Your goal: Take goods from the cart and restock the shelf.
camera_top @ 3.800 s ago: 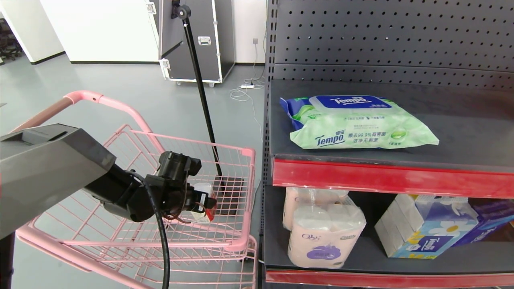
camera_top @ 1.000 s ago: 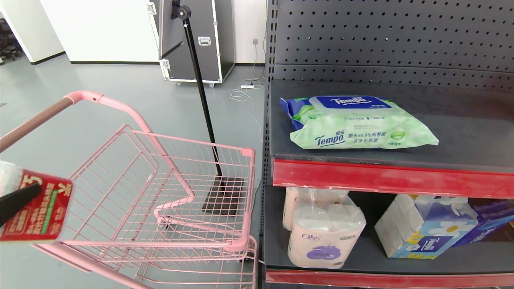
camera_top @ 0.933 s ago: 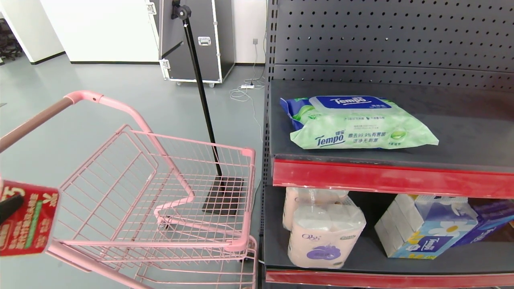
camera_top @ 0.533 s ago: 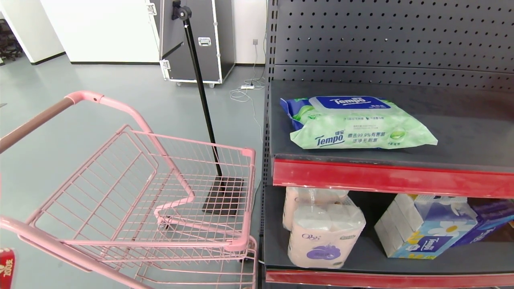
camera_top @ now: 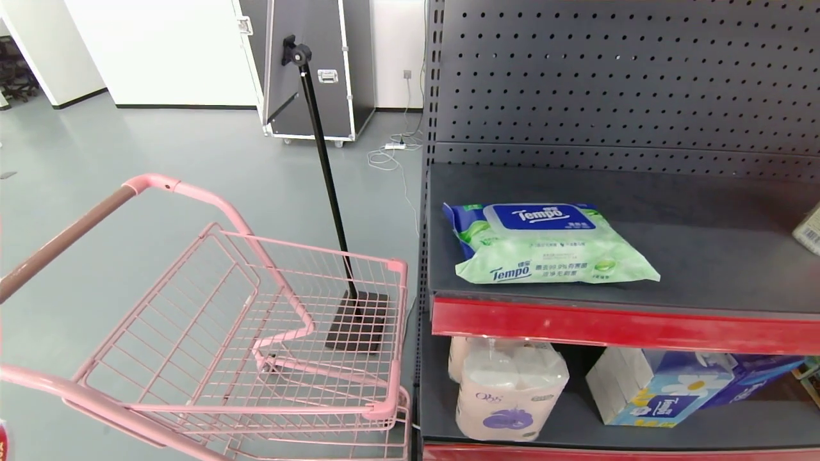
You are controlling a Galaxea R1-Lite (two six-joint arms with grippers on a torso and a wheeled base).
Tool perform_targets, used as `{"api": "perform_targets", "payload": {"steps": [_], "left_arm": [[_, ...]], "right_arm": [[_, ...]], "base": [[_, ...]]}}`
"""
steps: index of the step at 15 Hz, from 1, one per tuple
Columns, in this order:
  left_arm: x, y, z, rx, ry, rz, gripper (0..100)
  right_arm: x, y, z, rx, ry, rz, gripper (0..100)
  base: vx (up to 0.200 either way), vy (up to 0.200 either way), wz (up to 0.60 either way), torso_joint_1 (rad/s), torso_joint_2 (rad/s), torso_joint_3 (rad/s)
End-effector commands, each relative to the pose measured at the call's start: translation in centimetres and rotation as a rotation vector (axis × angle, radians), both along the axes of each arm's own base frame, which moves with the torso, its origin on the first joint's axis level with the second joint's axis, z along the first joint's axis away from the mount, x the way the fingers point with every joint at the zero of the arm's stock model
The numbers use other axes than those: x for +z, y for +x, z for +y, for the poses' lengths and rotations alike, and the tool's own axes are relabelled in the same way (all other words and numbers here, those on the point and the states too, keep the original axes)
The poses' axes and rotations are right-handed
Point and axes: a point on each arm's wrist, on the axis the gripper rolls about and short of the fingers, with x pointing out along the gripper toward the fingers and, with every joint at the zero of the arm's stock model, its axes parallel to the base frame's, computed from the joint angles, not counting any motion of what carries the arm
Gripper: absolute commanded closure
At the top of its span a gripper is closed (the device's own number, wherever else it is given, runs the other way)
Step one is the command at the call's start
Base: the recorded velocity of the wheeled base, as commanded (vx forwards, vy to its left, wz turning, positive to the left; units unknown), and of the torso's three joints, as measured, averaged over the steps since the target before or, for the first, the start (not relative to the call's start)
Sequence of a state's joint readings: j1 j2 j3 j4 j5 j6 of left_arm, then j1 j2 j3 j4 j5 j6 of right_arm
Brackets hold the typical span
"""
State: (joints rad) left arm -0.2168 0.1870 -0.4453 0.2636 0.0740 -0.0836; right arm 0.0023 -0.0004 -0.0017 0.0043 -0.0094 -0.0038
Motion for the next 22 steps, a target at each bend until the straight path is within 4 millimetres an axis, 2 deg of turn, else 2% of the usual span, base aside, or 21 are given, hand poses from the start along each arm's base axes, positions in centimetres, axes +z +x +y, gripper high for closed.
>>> {"api": "perform_targets", "payload": {"steps": [1,7,12,16,22], "left_arm": [[0.1,0.1,0.0,0.0,0.007,0.001,100],[0.3,0.1,0.0,-0.003,0.009,-0.005,100],[1.1,0.8,0.2,-0.116,0.034,-0.04,100],[1.6,1.6,0.0,-0.11,0.066,-0.033,100],[1.6,1.6,0.0,-0.105,0.111,-0.038,100]], "right_arm": [[0.0,0.0,0.0,0.001,-0.001,0.001,0],[0.0,0.0,0.0,0.002,0.001,0.001,0],[0.0,0.0,0.0,0.002,-0.001,0.001,0],[0.0,0.0,0.0,0.001,0.001,0.001,0],[0.0,0.0,0.0,0.002,-0.001,0.001,0]], "base": [[0.0,0.0,0.0,0.193,-0.56,-0.373],[0.0,0.0,0.0,0.212,-0.56,-0.353],[0.0,0.0,0.0,0.165,-0.4,-0.244],[0.0,0.0,0.0,0.151,-0.37,-0.21],[0.0,0.0,0.0,0.017,-0.04,-0.022]]}}
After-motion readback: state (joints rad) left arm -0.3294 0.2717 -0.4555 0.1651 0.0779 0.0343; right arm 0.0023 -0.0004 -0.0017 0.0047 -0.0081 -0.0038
